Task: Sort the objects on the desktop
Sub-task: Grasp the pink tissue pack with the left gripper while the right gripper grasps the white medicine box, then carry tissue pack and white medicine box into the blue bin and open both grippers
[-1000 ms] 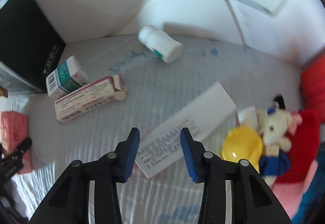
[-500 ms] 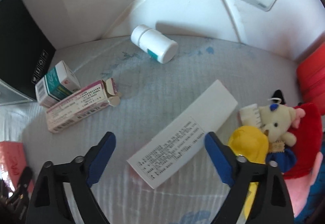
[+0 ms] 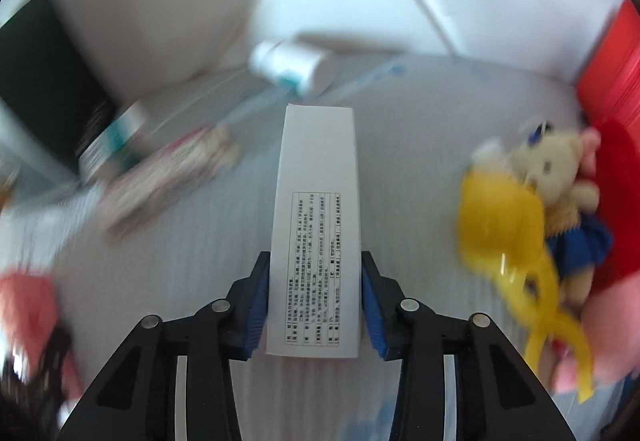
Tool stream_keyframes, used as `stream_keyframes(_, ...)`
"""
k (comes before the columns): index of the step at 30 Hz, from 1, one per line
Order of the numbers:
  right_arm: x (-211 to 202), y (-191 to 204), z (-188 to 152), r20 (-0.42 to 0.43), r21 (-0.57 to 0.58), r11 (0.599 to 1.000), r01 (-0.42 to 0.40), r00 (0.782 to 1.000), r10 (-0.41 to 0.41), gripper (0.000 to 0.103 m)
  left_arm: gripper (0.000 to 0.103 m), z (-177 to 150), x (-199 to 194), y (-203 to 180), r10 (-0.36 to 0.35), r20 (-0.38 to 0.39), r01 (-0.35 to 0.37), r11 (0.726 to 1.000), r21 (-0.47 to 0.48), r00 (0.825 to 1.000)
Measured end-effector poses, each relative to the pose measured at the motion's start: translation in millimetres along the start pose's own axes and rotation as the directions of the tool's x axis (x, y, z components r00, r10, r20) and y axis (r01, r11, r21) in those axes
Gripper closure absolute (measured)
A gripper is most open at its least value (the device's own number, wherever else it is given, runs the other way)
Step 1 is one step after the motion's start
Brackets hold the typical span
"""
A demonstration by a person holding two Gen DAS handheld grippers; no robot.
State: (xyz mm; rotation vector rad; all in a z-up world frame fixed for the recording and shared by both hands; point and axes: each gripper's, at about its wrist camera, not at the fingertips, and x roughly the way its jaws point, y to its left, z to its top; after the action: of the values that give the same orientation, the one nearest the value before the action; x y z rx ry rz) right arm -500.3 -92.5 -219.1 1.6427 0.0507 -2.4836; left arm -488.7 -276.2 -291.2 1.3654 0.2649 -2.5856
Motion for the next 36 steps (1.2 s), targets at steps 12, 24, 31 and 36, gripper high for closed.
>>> stream_keyframes(12, -36.8, 12.6, -101.0, 0.076, -0.157, 0.98, -0.123, 0.988, 0.136, 0.0, 0.004, -20.3, -29.7, -21.5, 0.003, 0.006, -0.003, 1.0, 0.01, 1.0)
stream_keyframes(24, -28.0, 12.3, -123.7, 0.177, -0.2, 0.98, -0.014, 0.983, 0.05, 0.013, 0.011, -19.8, -32.6, -22.9, 0.014, 0.019, -0.014, 1.0, 0.011, 1.0)
stream_keyframes(31, -26.5, 16.1, -128.2, 0.182, -0.242, 0.97, 0.002, 0.982, 0.043, 0.063, 0.013, -33.8, -53.0, -28.3, 0.068, 0.035, -0.069, 0.997, 0.029, 0.997)
stream_keyframes(36, -61.7, 21.5, -161.5, 0.226, -0.326, 0.945, 0.016, 0.972, 0.061, 0.063, 0.013, -99.5, -94.2, -31.3, 0.041, -0.024, -0.04, 0.998, 0.04, 0.999)
